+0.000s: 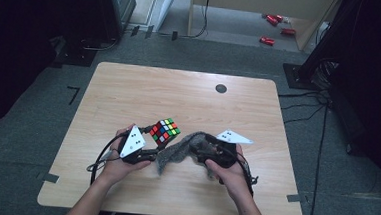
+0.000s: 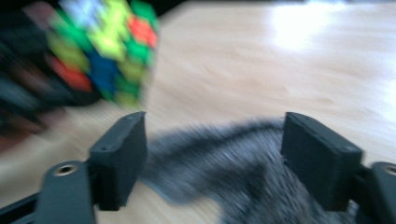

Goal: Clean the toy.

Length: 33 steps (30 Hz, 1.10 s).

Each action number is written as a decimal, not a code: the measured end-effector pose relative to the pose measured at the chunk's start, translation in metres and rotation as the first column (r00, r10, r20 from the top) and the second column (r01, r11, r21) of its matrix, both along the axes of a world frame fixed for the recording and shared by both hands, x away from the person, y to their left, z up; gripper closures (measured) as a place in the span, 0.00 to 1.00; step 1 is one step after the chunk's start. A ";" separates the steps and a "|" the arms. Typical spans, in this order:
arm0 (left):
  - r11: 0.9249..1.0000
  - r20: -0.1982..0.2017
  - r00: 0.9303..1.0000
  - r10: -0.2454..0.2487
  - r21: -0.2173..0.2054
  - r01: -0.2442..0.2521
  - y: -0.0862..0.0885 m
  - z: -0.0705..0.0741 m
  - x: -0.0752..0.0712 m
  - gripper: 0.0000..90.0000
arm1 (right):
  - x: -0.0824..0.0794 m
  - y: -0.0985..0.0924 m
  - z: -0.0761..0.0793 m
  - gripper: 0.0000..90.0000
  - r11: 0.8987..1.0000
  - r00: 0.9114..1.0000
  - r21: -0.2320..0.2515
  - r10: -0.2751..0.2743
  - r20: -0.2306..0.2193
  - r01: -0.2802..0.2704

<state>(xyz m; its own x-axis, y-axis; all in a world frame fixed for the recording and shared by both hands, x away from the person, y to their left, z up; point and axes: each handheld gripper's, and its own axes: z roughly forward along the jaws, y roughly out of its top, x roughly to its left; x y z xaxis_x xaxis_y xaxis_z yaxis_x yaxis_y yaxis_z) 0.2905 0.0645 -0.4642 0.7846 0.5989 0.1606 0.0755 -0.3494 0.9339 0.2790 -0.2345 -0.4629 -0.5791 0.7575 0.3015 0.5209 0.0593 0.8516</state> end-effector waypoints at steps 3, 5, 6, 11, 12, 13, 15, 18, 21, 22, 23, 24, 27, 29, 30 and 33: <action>1.000 -0.048 0.999 -0.002 -0.021 0.001 0.004 0.001 0.002 0.39 | 0.001 0.017 -0.014 0.19 0.976 0.997 -0.205 -0.067 0.045 0.075; 0.999 -0.074 0.997 -0.015 -0.047 0.012 0.005 0.002 0.003 0.39 | 0.004 0.021 -0.023 0.19 0.952 0.989 -0.270 -0.137 0.057 0.148; 0.998 -0.085 0.996 -0.022 -0.059 0.017 0.006 0.002 0.003 0.39 | 0.007 0.021 -0.027 0.20 0.949 0.987 -0.272 -0.154 0.040 0.159; 0.996 -0.114 0.992 -0.046 -0.085 0.036 0.008 0.002 0.003 0.39 | 0.016 0.017 -0.047 0.53 0.929 0.979 -0.328 -0.199 -0.054 0.171; 0.996 -0.116 0.992 -0.049 -0.085 0.039 0.008 0.002 0.003 0.39 | 0.017 0.016 -0.050 0.58 0.929 0.980 -0.336 -0.189 -0.068 0.156; 0.996 -0.118 0.992 -0.052 -0.084 0.042 0.008 0.002 0.003 0.39 | 0.017 0.016 -0.052 0.62 0.924 0.982 -0.351 -0.182 -0.056 0.151; 0.996 -0.118 0.991 -0.056 -0.078 0.047 0.008 0.002 0.003 0.39 | 0.017 0.015 -0.052 0.68 0.923 0.981 -0.350 -0.189 -0.049 0.160; 0.996 -0.119 0.991 -0.067 -0.068 0.059 0.006 0.001 0.003 0.39 | 0.019 0.006 -0.049 0.79 0.941 0.972 -0.270 -0.228 -0.056 0.205; 0.995 -0.123 0.989 -0.084 -0.056 0.077 0.004 0.000 0.002 0.39 | 0.011 -0.001 -0.033 0.84 0.974 0.987 -0.161 -0.157 0.031 0.160; 0.995 -0.127 0.988 -0.092 -0.056 0.086 0.003 -0.001 0.002 0.39 | 0.006 -0.002 -0.024 0.85 0.984 0.989 -0.123 -0.117 0.086 0.127; 0.994 -0.128 0.986 -0.104 -0.051 0.098 0.002 -0.002 0.001 0.39 | 0.001 -0.002 -0.015 0.85 0.992 0.986 -0.089 -0.080 0.144 0.094; 0.992 -0.127 0.985 -0.118 -0.050 0.112 0.000 -0.002 0.000 0.39 | -0.005 -0.001 -0.005 0.86 0.997 0.980 -0.050 -0.044 0.193 0.055; 0.986 -0.119 0.979 -0.164 -0.052 0.159 -0.006 -0.002 -0.004 0.39 | -0.021 0.002 0.019 0.86 0.995 0.948 0.054 0.065 0.311 -0.086; 0.980 -0.115 0.974 -0.196 -0.052 0.192 -0.011 -0.001 -0.008 0.39 | -0.029 0.009 0.028 0.86 0.981 0.922 0.080 0.138 0.361 -0.178; 0.978 -0.114 0.972 -0.206 -0.049 0.201 -0.013 -0.001 -0.009 0.39 | -0.032 0.012 0.030 0.86 0.975 0.916 0.092 0.157 0.370 -0.205; 0.972 -0.096 0.967 -0.235 -0.026 0.234 -0.020 -0.002 -0.015 0.39 | -0.035 0.018 0.031 0.86 0.966 0.914 0.122 0.170 0.368 -0.228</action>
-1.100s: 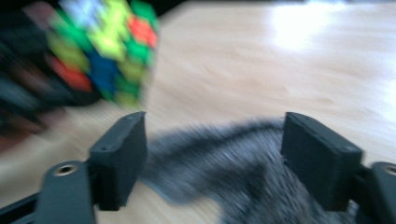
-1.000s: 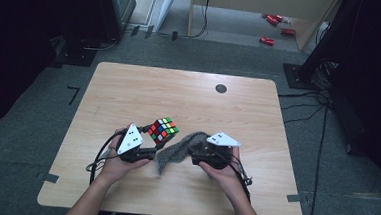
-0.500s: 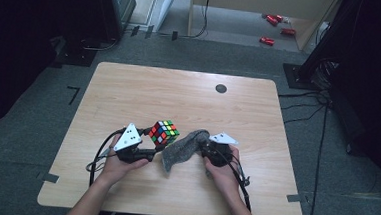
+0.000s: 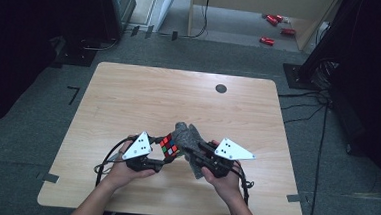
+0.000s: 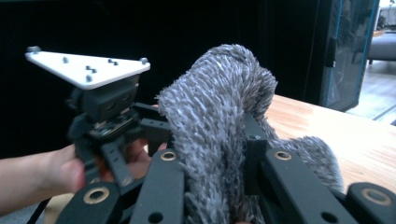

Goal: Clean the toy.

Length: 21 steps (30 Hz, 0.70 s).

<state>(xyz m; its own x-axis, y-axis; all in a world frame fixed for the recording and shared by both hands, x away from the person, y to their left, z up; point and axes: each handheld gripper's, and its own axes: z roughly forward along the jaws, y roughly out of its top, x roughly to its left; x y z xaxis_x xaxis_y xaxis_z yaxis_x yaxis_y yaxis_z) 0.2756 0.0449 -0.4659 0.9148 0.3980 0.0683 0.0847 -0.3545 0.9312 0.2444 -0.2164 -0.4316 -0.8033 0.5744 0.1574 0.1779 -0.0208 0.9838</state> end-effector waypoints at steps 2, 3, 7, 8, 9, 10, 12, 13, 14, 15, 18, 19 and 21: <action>1.000 0.013 1.000 -0.008 0.004 0.008 -0.001 0.001 -0.002 0.39 | 0.004 -0.001 -0.003 0.86 0.999 0.999 -0.002 -0.033 -0.021 0.033; 1.000 0.016 1.000 -0.008 -0.002 0.008 0.000 0.002 -0.002 0.39 | 0.007 -0.003 -0.006 0.86 0.999 0.998 -0.004 -0.054 -0.040 0.054; 1.000 0.011 1.000 0.007 -0.014 -0.007 0.004 0.004 0.001 0.39 | 0.016 -0.012 -0.016 0.86 0.992 0.985 -0.035 -0.125 -0.115 0.122; 1.000 0.008 1.000 0.009 -0.014 -0.009 0.004 0.003 0.002 0.39 | 0.014 -0.011 -0.015 0.86 0.995 0.989 -0.027 -0.102 -0.110 0.100; 1.000 0.010 1.000 0.005 -0.012 -0.005 0.004 0.003 0.001 0.39 | 0.011 -0.009 -0.011 0.86 0.997 0.993 -0.025 -0.073 -0.091 0.071; 1.000 0.011 1.000 -0.003 -0.011 0.004 0.003 0.003 0.000 0.39 | 0.008 -0.005 -0.007 0.86 0.999 0.997 -0.025 -0.044 -0.062 0.043; 1.000 0.019 1.000 -0.018 -0.012 0.018 -0.001 0.003 -0.003 0.39 | 0.001 0.001 0.002 0.86 1.000 1.000 -0.019 -0.016 -0.023 0.016; 1.000 0.023 0.999 -0.024 -0.015 0.024 -0.002 0.004 -0.004 0.39 | 0.001 0.002 0.005 0.86 0.999 0.999 -0.019 -0.027 -0.027 0.026; 0.999 0.025 0.999 -0.032 -0.022 0.033 -0.002 0.005 -0.005 0.39 | 0.002 0.002 0.006 0.86 0.999 0.999 -0.017 -0.038 -0.035 0.037; 0.999 0.026 0.999 -0.035 -0.025 0.036 -0.002 0.006 -0.005 0.39 | 0.005 -0.001 0.004 0.86 0.998 0.997 -0.010 -0.062 -0.054 0.061; 0.999 0.024 0.999 -0.022 -0.035 0.023 0.002 0.007 -0.003 0.39 | 0.014 -0.009 -0.006 0.86 0.994 0.988 -0.031 -0.112 -0.111 0.109; 0.999 0.020 1.000 -0.016 -0.036 0.016 0.004 0.007 -0.002 0.39 | 0.015 -0.011 -0.009 0.86 0.993 0.985 -0.035 -0.120 -0.123 0.117; 1.000 0.024 1.000 -0.004 -0.029 0.005 0.005 0.007 -0.001 0.39 | 0.013 -0.011 -0.008 0.86 0.996 0.989 -0.025 -0.091 -0.116 0.089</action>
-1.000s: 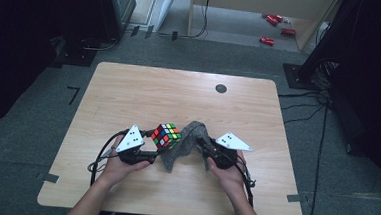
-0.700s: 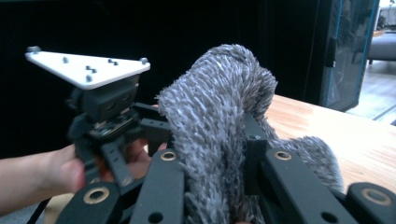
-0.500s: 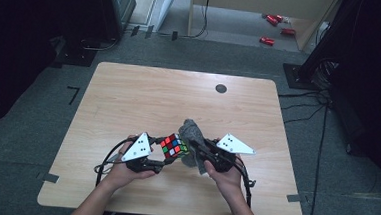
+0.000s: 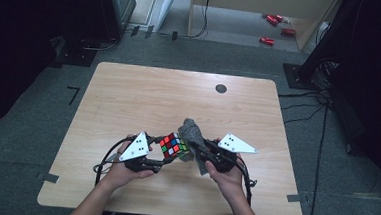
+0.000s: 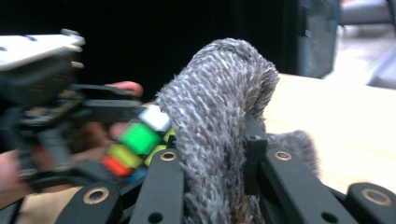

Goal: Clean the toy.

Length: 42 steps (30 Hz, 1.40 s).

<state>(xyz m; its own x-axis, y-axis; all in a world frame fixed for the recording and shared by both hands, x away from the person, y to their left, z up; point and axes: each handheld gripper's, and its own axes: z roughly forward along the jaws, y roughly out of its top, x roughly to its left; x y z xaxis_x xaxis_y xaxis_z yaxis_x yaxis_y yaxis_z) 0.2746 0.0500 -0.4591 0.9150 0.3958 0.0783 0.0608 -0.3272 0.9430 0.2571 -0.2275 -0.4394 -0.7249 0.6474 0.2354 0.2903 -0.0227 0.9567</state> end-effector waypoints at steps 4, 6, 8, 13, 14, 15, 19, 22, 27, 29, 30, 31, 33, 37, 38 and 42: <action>1.000 0.010 1.000 -0.010 0.013 0.010 -0.005 0.000 -0.003 0.39 | -0.012 0.012 0.014 0.86 0.997 0.994 0.009 0.071 0.083 -0.072; 1.000 0.007 1.000 -0.004 0.008 0.004 -0.005 0.001 -0.002 0.39 | -0.011 0.011 0.014 0.86 0.998 0.995 0.012 0.065 0.081 -0.066; 1.000 0.001 1.000 0.002 -0.007 -0.002 -0.001 0.002 -0.001 0.39 | -0.005 0.005 0.009 0.86 0.998 0.998 0.031 0.048 0.043 -0.050; 0.999 -0.003 0.999 0.036 -0.008 -0.036 0.006 0.003 0.003 0.39 | -0.008 0.005 0.008 0.86 0.996 0.996 0.029 0.085 0.033 -0.086; 1.000 -0.005 1.000 0.029 -0.007 -0.029 0.005 0.002 0.003 0.39 | -0.011 0.008 0.011 0.86 0.995 0.994 0.025 0.098 0.050 -0.100; 1.000 -0.001 1.000 0.022 -0.005 -0.022 0.003 0.002 0.002 0.39 | -0.014 0.012 0.015 0.86 0.994 0.993 0.019 0.102 0.064 -0.104; 1.000 0.011 1.000 -0.006 -0.006 0.006 -0.003 0.003 -0.003 0.39 | -0.009 0.008 0.014 0.86 0.998 0.998 0.033 0.047 0.043 -0.048; 1.000 0.004 1.000 0.017 -0.009 -0.017 0.000 0.004 0.000 0.39 | -0.001 0.001 0.004 0.86 1.000 1.000 0.021 -0.016 -0.018 0.016; 1.000 -0.004 1.000 0.020 -0.011 -0.020 0.001 0.003 0.001 0.39 | -0.010 0.010 0.013 0.86 0.998 0.998 0.014 0.058 0.034 -0.058; 1.000 0.002 1.000 0.013 -0.011 -0.012 -0.001 0.004 -0.001 0.39 | -0.012 0.012 0.017 0.86 0.998 0.997 0.017 0.056 0.047 -0.057; 1.000 0.004 1.000 0.011 -0.010 -0.011 -0.002 0.004 -0.001 0.39 | -0.010 0.011 0.017 0.86 0.999 0.998 0.023 0.049 0.040 -0.050; 1.000 0.000 1.000 0.007 -0.014 -0.007 -0.001 0.005 -0.001 0.39 | -0.009 0.008 0.015 0.86 0.999 0.999 0.020 0.028 0.028 -0.029; 1.000 -0.004 1.000 0.021 -0.020 -0.021 0.001 0.005 0.001 0.39 | -0.005 0.004 0.009 0.86 1.000 1.000 0.004 -0.004 0.006 0.004; 0.999 -0.010 0.999 0.034 -0.019 -0.034 0.003 0.004 0.003 0.39 | -0.006 0.004 0.008 0.86 1.000 1.000 0.007 0.012 -0.005 -0.012; 1.000 -0.010 1.000 0.025 -0.015 -0.025 0.002 0.004 0.002 0.39 | -0.009 0.007 0.012 0.86 0.999 0.999 0.007 0.031 0.017 -0.031; 1.000 -0.011 1.000 0.005 -0.021 -0.006 -0.002 0.004 0.000 0.39 | -0.015 0.013 0.021 0.85 0.999 0.996 -0.013 0.047 0.074 -0.046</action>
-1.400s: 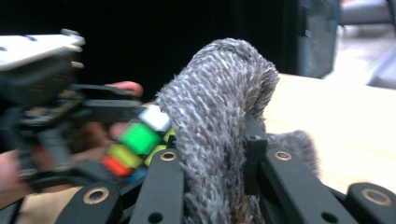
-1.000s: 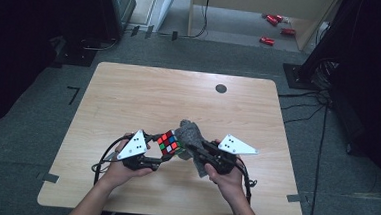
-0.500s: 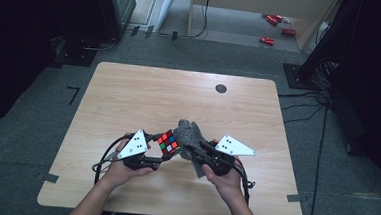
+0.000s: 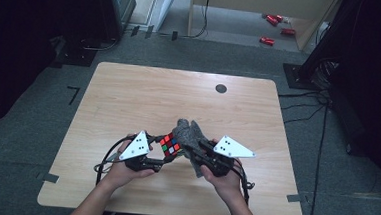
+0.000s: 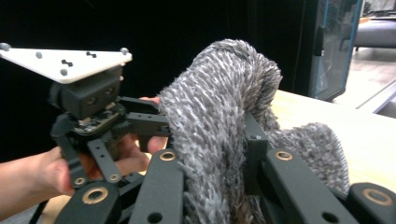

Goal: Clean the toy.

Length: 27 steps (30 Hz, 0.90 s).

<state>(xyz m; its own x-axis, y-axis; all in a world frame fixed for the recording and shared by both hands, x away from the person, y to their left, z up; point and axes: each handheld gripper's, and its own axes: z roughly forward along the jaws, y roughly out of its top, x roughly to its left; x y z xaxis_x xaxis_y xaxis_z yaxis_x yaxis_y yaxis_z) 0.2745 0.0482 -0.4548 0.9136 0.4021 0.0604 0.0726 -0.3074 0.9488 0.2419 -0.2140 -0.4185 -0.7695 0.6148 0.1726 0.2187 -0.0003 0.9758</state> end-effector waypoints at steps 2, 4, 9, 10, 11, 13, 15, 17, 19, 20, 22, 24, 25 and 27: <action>1.000 -0.002 1.000 0.007 -0.005 -0.007 0.002 0.001 0.001 0.39 | 0.004 -0.004 -0.004 0.85 1.000 1.000 0.010 -0.011 -0.025 0.011; 0.999 -0.010 1.000 0.023 -0.027 -0.023 0.008 0.003 0.003 0.39 | 0.011 -0.010 -0.013 0.86 0.999 0.997 -0.009 -0.054 -0.054 0.054; 0.987 -0.053 0.998 0.038 -0.157 -0.046 0.028 0.013 0.010 0.39 | 0.019 -0.019 -0.029 0.86 0.998 0.995 -0.033 -0.055 -0.085 0.052; 0.985 -0.057 0.998 0.034 -0.168 -0.043 0.029 0.015 0.011 0.39 | 0.018 -0.016 -0.030 0.86 0.998 0.997 -0.052 -0.028 -0.072 0.024; 0.983 -0.059 0.998 0.031 -0.177 -0.041 0.030 0.015 0.011 0.39 | 0.016 -0.012 -0.032 0.85 0.998 0.999 -0.067 -0.004 -0.053 0.001; 0.981 -0.067 0.997 0.024 -0.188 -0.036 0.030 0.016 0.010 0.39 | 0.013 -0.002 -0.035 0.85 0.994 0.999 -0.100 0.028 -0.026 -0.031; 0.981 -0.067 0.998 0.021 -0.189 -0.033 0.029 0.016 0.010 0.39 | 0.012 0.006 -0.039 0.85 0.991 0.998 -0.121 0.054 -0.020 -0.056; 0.981 -0.074 0.997 0.014 -0.192 -0.028 0.030 0.016 0.010 0.39 | 0.011 0.011 -0.043 0.84 0.986 0.997 -0.148 0.073 -0.017 -0.074; 0.981 -0.078 0.997 0.010 -0.190 -0.024 0.029 0.015 0.010 0.39 | 0.010 0.015 -0.046 0.84 0.980 0.996 -0.177 0.086 -0.009 -0.086; 0.981 -0.080 0.997 0.005 -0.191 -0.020 0.029 0.015 0.010 0.39 | 0.009 0.016 -0.047 0.84 0.979 0.996 -0.187 0.084 -0.002 -0.083; 0.982 -0.084 0.996 -0.011 -0.190 -0.006 0.027 0.015 0.010 0.39 | 0.010 0.014 -0.045 0.84 0.980 0.998 -0.189 0.066 0.013 -0.062; 0.983 -0.083 0.996 -0.024 -0.182 0.009 0.025 0.014 0.009 0.39 | 0.011 0.009 -0.042 0.84 0.984 0.999 -0.174 0.034 0.032 -0.028; 0.984 -0.085 0.996 -0.030 -0.178 0.015 0.023 0.014 0.008 0.39 | 0.012 0.006 -0.040 0.84 0.987 0.999 -0.162 0.016 0.043 -0.009; 0.984 -0.086 0.996 -0.034 -0.176 0.019 0.021 0.014 0.008 0.39 | 0.013 0.002 -0.039 0.84 0.988 0.998 -0.150 -0.014 0.063 0.023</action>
<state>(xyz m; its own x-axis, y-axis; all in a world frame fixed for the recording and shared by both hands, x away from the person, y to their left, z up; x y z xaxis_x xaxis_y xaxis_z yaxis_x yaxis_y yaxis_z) 0.2825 0.0692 -0.4411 0.9226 0.3752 -0.0896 0.1522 -0.1406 0.9783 0.2549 -0.2122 -0.4574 -0.7642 0.6444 0.0295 0.1595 0.1444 0.9766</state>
